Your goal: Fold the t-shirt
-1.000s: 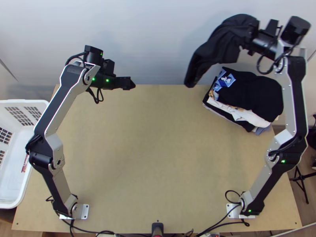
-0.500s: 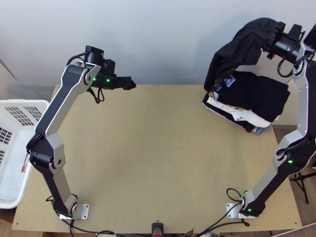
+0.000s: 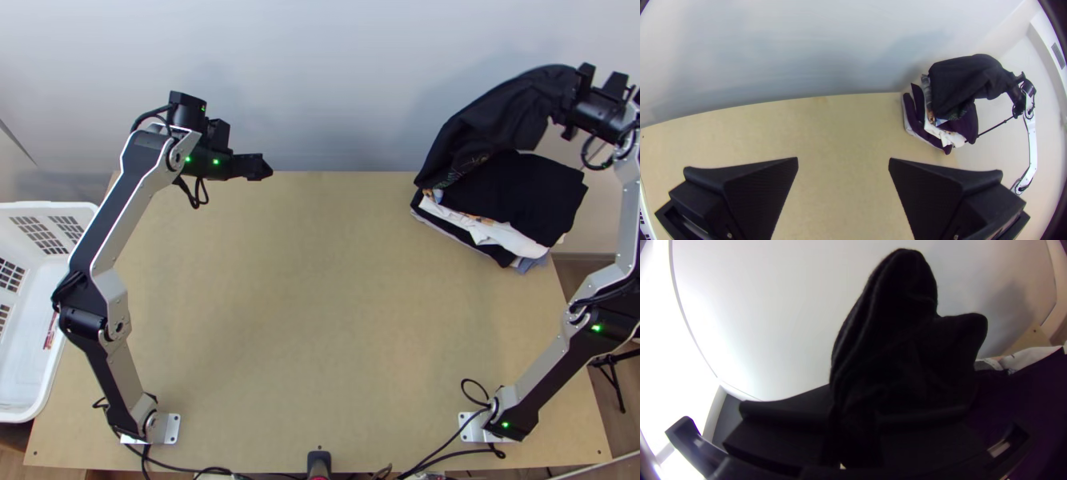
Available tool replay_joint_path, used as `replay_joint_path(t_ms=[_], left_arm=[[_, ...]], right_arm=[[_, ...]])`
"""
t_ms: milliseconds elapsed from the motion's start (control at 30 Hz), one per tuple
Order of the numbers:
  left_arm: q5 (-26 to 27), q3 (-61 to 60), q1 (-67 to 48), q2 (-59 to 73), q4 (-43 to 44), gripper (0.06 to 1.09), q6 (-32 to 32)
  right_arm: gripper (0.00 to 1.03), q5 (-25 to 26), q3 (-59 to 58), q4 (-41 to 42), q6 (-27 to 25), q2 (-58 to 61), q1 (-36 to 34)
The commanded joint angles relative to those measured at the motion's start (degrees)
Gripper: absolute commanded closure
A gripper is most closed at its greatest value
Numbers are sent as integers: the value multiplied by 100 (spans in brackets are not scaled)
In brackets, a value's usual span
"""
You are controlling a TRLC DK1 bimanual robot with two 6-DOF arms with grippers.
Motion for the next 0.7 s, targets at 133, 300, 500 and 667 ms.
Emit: replay_joint_path(t_ms=[133, 300, 500, 667], left_arm=[[-5, 63, -52, 52, 16, 10, 7], [-5, 81, -96, 104, 16, 10, 7], [-5, 81, -105, 96, -10, 10, 7], [-5, 81, -96, 78, -54, 10, 15]], right_arm=[[100, 463, -3, -1800, -1790, -94, -655], [100, 1351, -3, -2512, -2889, -147, -734], [100, 2617, 6, -2565, -3618, -200, -796], [38, 3645, -91, -2548, -3935, -235, -796]])
